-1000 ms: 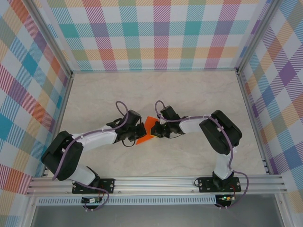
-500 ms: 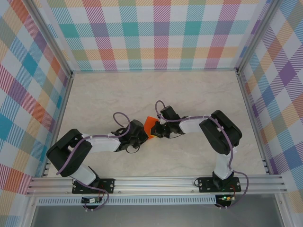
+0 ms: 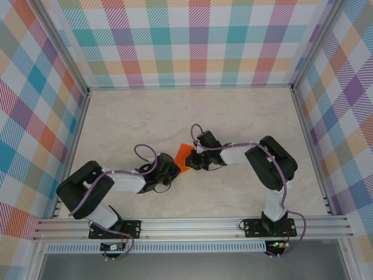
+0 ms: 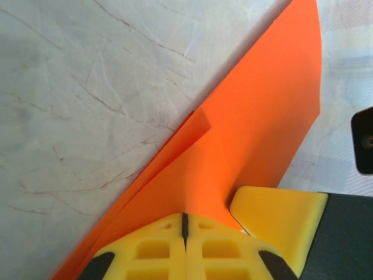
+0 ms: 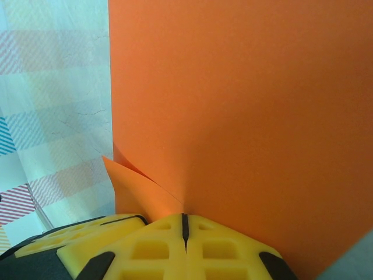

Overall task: Fold a paper plane with a square sheet of paper (pick it up from the middle)
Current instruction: Fourth fold the wing at the center of the table.

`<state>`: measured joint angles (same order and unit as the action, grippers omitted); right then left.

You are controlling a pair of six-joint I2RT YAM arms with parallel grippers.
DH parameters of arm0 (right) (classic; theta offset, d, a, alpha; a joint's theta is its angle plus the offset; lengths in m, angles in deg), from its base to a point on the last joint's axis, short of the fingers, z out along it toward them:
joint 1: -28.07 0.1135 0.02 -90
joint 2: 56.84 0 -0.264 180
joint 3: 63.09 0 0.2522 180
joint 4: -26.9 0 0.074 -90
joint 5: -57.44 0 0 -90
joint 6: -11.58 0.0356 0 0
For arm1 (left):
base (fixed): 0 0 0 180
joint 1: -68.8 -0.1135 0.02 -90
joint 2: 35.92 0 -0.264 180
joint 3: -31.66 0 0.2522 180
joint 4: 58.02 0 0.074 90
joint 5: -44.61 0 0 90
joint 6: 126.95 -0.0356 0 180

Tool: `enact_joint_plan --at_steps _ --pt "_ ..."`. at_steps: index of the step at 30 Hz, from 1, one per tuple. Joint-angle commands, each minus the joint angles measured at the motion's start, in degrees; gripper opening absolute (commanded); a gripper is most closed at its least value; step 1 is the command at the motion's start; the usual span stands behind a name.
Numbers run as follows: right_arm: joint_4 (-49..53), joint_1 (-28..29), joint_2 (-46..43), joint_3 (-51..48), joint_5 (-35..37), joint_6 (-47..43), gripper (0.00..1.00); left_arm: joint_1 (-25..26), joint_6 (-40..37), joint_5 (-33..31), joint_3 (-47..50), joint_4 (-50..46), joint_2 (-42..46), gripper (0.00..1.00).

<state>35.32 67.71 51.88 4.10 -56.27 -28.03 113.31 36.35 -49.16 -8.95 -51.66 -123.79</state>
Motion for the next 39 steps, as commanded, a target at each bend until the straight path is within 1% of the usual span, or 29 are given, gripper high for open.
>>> enact_joint_plan --at_steps 1,7,14,18,22,25,28,30,32,34,35,38,39 --pt "8.41 0.18 5.23 -2.05 6.76 0.43 0.0 0.22 -0.74 -6.69 4.68 -9.65 -2.0 0.0" --pt "11.8 0.02 6.32 -2.1 9.52 0.7 0.0 0.16 -0.89 -8.81 6.44 -9.67 -2.33 0.0" --pt "13.89 -0.68 6.69 -2.28 11.14 1.2 0.0 -0.82 -1.31 -12.8 7.66 -17.08 4.51 0.0" --pt "14.21 -0.91 6.76 -2.23 11.28 1.02 0.0 -1.84 -1.16 -13.73 9.17 -19.64 8.21 0.0" --pt "14.29 -0.97 6.75 -1.92 11.01 0.89 0.0 -1.8 -1.12 -13.26 9.27 -21.85 10.16 0.0" --pt "14.26 -0.97 6.67 -1.67 10.75 0.87 0.0 -1.81 -1.29 -14.24 8.72 -24.91 12.56 0.0" --pt "14.25 -0.97 6.38 -0.99 9.82 0.37 0.0 -1.8 -3.46 -15.05 6.43 -29.2 16.62 0.0" --pt "14.28 -0.97 5.4 -0.08 8.84 -0.59 0.0 -1.87 -6.89 -14.96 3.71 -32.02 19.33 0.0" --pt "15.69 -0.97 4.17 1.32 7.67 -2.94 0.0 -2.26 -11.63 -13.53 -0.08 -34.36 21.13 0.04" --pt "17.83 -0.98 2.75 2.11 5.91 -7.35 0.0 -2.86 -16.18 -11.12 -4.12 -37.89 21.48 0.1" --pt "18.93 -0.97 2.14 1.99 5.47 -9.56 0.0 -3.09 -18.33 -9.71 -5.76 -38.22 21.24 0.12" --pt "23.16 -1.04 0.86 1.39 3.86 -19.12 0.0 -3.71 -23.09 -3.1 -8.86 -36.6 19.87 0.17" --pt "24.3 -1.18 0.46 1.18 3.63 -21.55 0.0 -3.81 -23.87 -0.95 -9.28 -34.57 19.2 0.18"
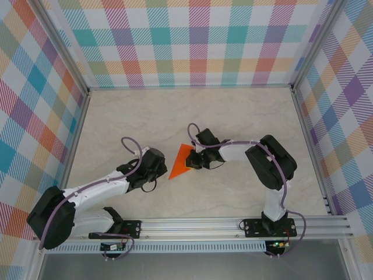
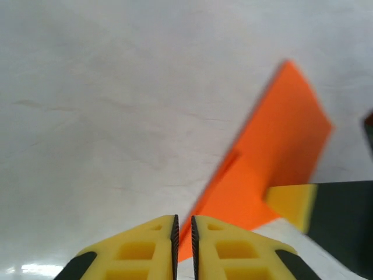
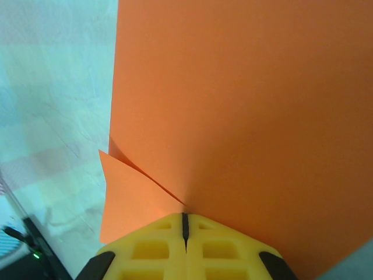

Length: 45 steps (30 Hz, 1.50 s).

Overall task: Fold a paper plane with a square sheet of paper (pick it up from the middle)
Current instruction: Fourth fold the wing at the center of the table.

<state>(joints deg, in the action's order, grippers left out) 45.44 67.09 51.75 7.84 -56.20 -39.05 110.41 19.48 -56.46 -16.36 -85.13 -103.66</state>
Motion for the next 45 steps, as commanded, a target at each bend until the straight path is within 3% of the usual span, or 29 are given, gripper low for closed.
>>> enact_joint_plan --at_steps 1,4,7,11,17,21,26,34,45 --pt "15.03 -0.96 -0.17 -2.82 3.45 -12.46 0.0 -1.07 -7.53 8.34 -2.35 0.32 -1.86 0.18" --pt "14.36 -2.34 -3.81 -2.35 0.98 -13.7 0.01 -1.09 -8.57 13.25 -2.81 4.88 -4.38 0.18" --pt "12.2 -2.72 -7.63 -0.03 -0.15 -9.05 0.05 -1.18 -9.3 16.73 -3.95 8.8 -7.36 0.18" --pt "9.84 -2.86 -10.47 -0.43 2.42 0.46 0.25 -1.18 -9.58 21.75 -4.94 13.9 -11.43 0.16" --pt "5.3 -3.76 -15.11 -7.25 6.06 10.06 0.42 -1.17 -10.2 21.97 -6.56 15.1 -15.24 0.11" --pt "4.83 -3.8 -16.75 -8.82 6.8 11.51 0.52 -1.18 -10.69 17.94 -7.11 12.39 -16.36 0.09" --pt "2.27 -3.78 -15.07 -9.79 4.24 13.46 0.55 -1.17 -10.87 20.27 -8.35 13.24 -20.69 0.04" --pt "-3.11 -3.78 -11.32 -10.55 -0.83 14.42 0.55 -1.17 -10.76 13.73 -8.17 10.05 -20.97 0.03" --pt "-9.18 -3.79 -8.7 -10.21 -5.73 13.72 0.44 -1.22 -10.37 13.78 -8.01 10.07 -21.46 0.02"
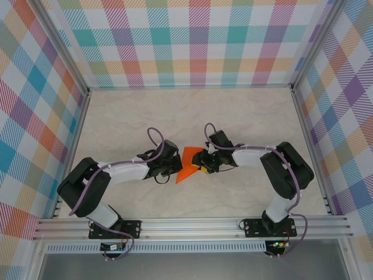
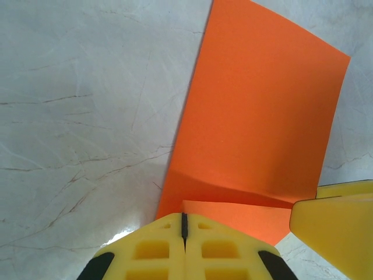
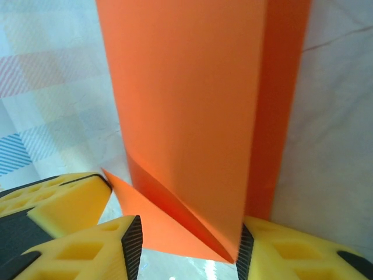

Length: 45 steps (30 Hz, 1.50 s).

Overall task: Fold a paper plane with a square sheet of paper (pick it up from the middle)
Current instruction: Fourth fold the wing at the center of the table.

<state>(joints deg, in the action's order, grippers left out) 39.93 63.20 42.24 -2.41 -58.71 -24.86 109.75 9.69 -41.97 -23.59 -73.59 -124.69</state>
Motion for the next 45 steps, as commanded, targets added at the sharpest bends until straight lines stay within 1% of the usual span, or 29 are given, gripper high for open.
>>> enact_joint_plan --at_steps 1,6,9,13,17,18,20,21,25,26,29,32,34,36,38,42,45 --pt "-4.37 0.11 0.85 0.04 -3.96 -0.82 0.44 -0.59 -0.62 -0.61 -0.84 -1.47 -0.59 0.02" --pt "-7.54 0.11 1.02 -0.7 -6.2 -2.09 0.39 -0.56 -0.84 -0.65 -1.15 -1.72 -1.04 0.02" --pt "-7.71 0.11 1.73 -0.44 -7.07 -3.14 0.34 -0.61 -0.84 -0.94 -1.35 -1.96 -0.97 0.02" --pt "-6.52 0.09 2.76 0.24 -6.93 -3.85 0.19 -0.74 -1.24 -1.61 -2.08 -3.42 -0.62 0.02" --pt "-4.01 0.11 1.8 0.55 -4.24 -4.2 0.06 -0.8 -2.07 -2.49 -3.0 -6.13 0.77 0.04" --pt "-2.79 0.1 1.22 0.75 -3.3 -4.08 0.04 -0.83 -2.41 -2.99 -3.37 -7.0 1.38 0.06" --pt "0.78 0.11 -0.58 1.23 -0.35 -3.77 0.03 -0.87 -3.65 -4.35 -4.12 -9.4 3.34 0.12" --pt "2.68 0.02 -1.28 1.66 0.93 -3.57 0.03 -0.87 -4.3 -5.04 -4.37 -10.43 4.23 0.18" --pt "11.33 0.11 -4.56 3.72 5.86 -1.77 0.03 -0.85 -8.14 -5.97 -4.95 -13.33 9.36 0.49" --pt "12.6 0.04 -5.38 4.04 6.52 -0.98 0.03 -0.86 -9.08 -6.05 -5.08 -13.6 10.8 0.55" --pt "14.7 0.11 -7.27 5.52 6.98 0.21 0.03 -0.87 -11.5 -6.51 -5.26 -15.75 14.39 0.69" --pt "17.99 0.16 -8.59 8.01 8.22 0.96 0.03 -0.91 -13.16 -5.66 -5.19 -15.53 16.74 0.8" --pt "20.03 0.24 -9.08 9.54 9.07 1.52 0.03 -0.87 -13.82 -4.73 -5.01 -14.97 17.84 0.93" --pt "21.15 0.54 -9.26 11.02 9.23 1.37 0.03 -0.87 -14.11 -4.59 -4.69 -14.63 18.95 0.97" --pt "23.67 0.99 -8.94 12.96 10.37 1.33 0.03 -0.87 -14.7 -4.72 -4.27 -12.87 20.0 0.98" --pt "26.56 1.51 -8.05 16.13 13.2 0.87 0.03 -0.87 -15.96 -5.57 -3.29 -11.65 21.67 0.98" --pt "26.87 1.86 -6.78 18.26 13.55 0.69 0.03 -0.87 -17.33 -6.31 -2.48 -11.03 22.72 0.98"
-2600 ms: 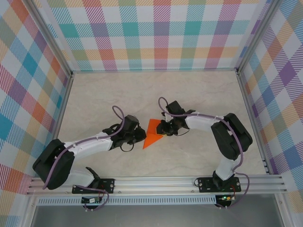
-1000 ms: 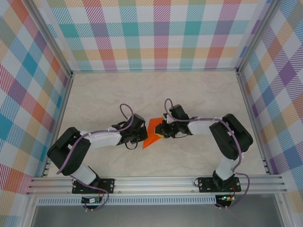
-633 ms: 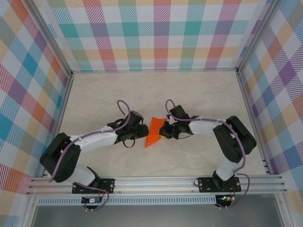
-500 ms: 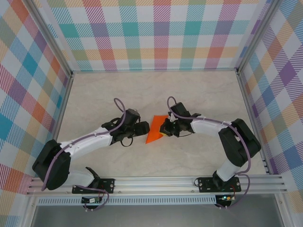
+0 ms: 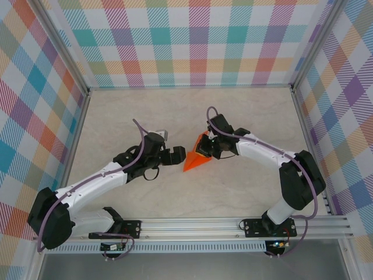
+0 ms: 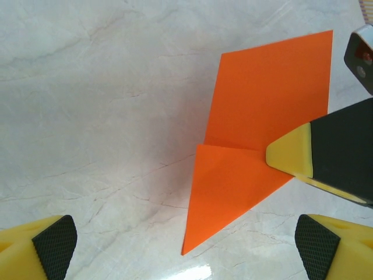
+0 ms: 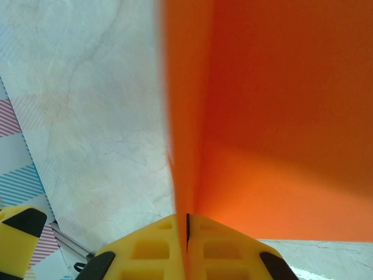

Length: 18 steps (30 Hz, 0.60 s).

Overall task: Fold a paper plane with a square sheet of paper (pick it up from the middle)
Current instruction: Fourth fold the wing at the center of the table.

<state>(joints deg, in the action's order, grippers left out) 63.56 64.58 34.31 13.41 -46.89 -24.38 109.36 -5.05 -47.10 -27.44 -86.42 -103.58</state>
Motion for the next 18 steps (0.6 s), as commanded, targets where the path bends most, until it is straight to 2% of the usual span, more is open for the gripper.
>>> enact_joint_plan --at_steps 1,7,11,14,18 --pt "3.67 0.49 1.97 3.33 1.46 0.34 0.03 -0.48 -3.31 -1.08 1.93 2.63 1.78 0.97" --pt "0.32 1.04 3.61 1.01 0.9 4.32 0.03 0.51 -9.4 3.27 5.46 10.73 -0.16 0.93" --pt "-4.42 0.99 3.48 -2.82 0.13 8.64 0.04 1.71 -14.3 2.5 7.52 15.91 -3.02 0.9" --pt "-6.37 0.77 4.72 -4.67 -2.5 11.92 0.04 2.86 -21.51 5.09 8.89 20.95 -6.06 0.8" --pt "-7.38 0.6 5.1 -6.39 -3.65 15.8 0.04 4.35 -27.79 6.43 12.16 28.47 -8.33 0.77"
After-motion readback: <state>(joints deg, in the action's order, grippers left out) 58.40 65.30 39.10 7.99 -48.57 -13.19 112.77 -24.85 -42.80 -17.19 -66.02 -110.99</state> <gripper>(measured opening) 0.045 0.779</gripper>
